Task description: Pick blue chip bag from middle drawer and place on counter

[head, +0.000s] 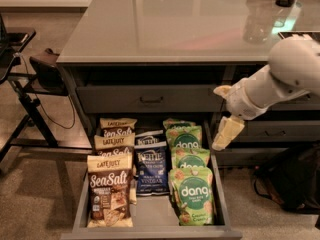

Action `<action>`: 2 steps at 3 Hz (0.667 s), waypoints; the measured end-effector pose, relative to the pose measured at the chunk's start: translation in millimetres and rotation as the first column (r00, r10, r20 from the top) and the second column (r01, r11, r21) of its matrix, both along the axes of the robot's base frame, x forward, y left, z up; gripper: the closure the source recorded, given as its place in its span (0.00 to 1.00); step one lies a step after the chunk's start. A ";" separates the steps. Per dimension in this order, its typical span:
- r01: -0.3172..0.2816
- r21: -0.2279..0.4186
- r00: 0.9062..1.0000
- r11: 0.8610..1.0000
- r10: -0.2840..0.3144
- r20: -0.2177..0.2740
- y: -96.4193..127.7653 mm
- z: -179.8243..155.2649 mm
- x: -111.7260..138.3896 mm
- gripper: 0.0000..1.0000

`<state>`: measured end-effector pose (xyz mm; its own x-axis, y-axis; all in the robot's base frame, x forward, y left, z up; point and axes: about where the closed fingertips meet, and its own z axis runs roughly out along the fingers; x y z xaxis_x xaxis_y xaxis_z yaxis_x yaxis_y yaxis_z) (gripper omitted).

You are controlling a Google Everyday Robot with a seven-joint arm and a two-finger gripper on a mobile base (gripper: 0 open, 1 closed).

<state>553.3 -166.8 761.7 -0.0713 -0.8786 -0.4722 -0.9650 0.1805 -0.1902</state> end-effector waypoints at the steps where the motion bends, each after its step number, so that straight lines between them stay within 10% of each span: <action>1: 0.020 0.005 0.998 1.000 -0.020 -0.065 0.1 -43.0 19.5 0.00; 2: 0.034 0.013 0.991 0.999 -0.032 -0.128 1.3 -78.6 31.6 0.00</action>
Offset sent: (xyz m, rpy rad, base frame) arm 0.0467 -0.0002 -0.1173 0.0281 0.1973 -0.0558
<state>584.9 -165.5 683.1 -0.1610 -0.8675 -0.4707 -0.9746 0.2149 -0.0626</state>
